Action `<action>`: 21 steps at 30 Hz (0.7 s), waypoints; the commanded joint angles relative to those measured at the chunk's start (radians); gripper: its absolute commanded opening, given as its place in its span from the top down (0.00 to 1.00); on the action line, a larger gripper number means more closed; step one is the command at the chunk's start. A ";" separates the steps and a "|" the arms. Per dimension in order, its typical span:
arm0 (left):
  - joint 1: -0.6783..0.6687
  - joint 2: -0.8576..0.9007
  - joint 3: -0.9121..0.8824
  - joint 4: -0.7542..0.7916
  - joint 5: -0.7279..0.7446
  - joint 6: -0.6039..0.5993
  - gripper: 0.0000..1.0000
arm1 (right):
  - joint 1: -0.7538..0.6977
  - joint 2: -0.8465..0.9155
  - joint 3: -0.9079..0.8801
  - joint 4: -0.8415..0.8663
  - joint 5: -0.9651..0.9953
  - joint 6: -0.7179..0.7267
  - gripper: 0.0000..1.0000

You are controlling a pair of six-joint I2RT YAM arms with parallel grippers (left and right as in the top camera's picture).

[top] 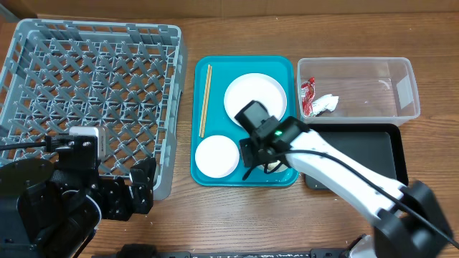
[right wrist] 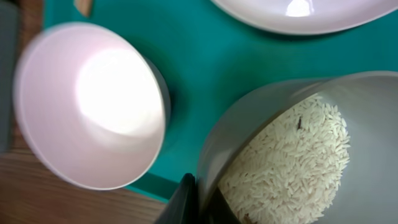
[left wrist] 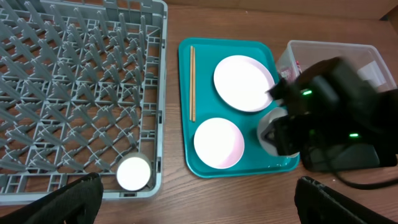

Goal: Sort waste into correct bins and load items into the dishwasher
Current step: 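Tip the rice out of the grey bowl onto the black tray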

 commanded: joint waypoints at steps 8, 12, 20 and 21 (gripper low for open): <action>-0.005 0.003 0.002 0.005 0.000 0.015 0.00 | -0.228 -0.241 0.039 -0.130 -0.161 0.073 0.96; -0.005 0.003 0.002 0.005 0.000 0.015 0.00 | -0.383 -0.242 0.028 -0.174 -0.413 -0.104 0.96; -0.005 0.003 0.002 0.005 0.001 0.015 0.00 | -0.733 -0.241 -0.076 -0.231 -0.750 -0.364 0.96; -0.005 0.003 0.002 0.005 0.001 0.015 0.00 | -0.768 -0.240 -0.092 -0.231 -0.785 -0.393 0.96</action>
